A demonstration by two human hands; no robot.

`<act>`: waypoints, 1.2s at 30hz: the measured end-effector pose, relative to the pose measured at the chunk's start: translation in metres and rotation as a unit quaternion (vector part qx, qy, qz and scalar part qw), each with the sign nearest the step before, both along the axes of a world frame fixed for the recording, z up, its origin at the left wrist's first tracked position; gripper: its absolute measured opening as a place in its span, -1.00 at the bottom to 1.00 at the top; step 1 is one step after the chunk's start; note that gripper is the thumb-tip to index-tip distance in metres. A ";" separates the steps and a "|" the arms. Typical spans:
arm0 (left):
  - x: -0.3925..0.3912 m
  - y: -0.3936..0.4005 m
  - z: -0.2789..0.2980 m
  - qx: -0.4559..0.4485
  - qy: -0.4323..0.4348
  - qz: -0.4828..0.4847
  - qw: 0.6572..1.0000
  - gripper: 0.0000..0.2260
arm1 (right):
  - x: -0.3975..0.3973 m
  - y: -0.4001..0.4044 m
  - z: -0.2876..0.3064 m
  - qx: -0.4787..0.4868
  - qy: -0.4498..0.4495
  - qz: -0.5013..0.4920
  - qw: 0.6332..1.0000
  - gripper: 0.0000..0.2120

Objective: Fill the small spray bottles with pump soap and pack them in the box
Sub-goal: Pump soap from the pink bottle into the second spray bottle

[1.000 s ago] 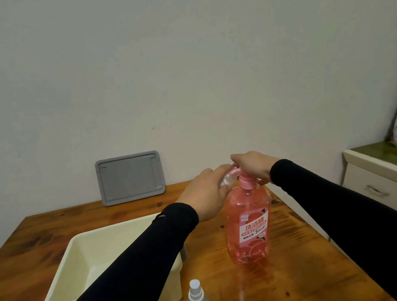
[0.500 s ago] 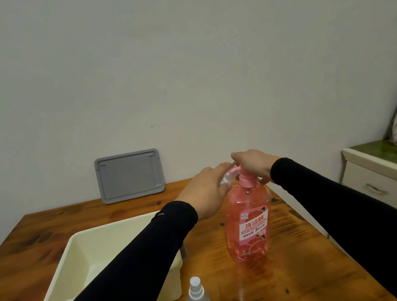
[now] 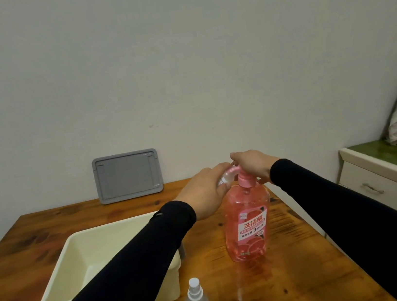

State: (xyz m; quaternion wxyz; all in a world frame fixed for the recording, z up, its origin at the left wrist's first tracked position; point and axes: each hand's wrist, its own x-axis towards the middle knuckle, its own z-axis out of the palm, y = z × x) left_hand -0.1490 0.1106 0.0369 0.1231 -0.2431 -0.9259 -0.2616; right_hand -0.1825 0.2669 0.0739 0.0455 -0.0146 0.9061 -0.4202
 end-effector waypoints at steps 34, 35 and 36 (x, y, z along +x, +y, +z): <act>-0.004 0.000 -0.002 0.001 0.004 0.002 1.000 -0.58 | 0.006 -0.002 0.004 0.026 0.016 0.014 0.999 -0.79; -0.005 0.000 0.000 0.000 0.002 0.002 1.000 -0.58 | 0.007 -0.002 0.006 0.002 0.007 0.004 1.000 -0.76; -0.005 0.000 0.002 0.002 0.003 0.003 1.000 -0.58 | 0.008 -0.001 0.009 -0.016 -0.001 -0.002 1.000 -0.71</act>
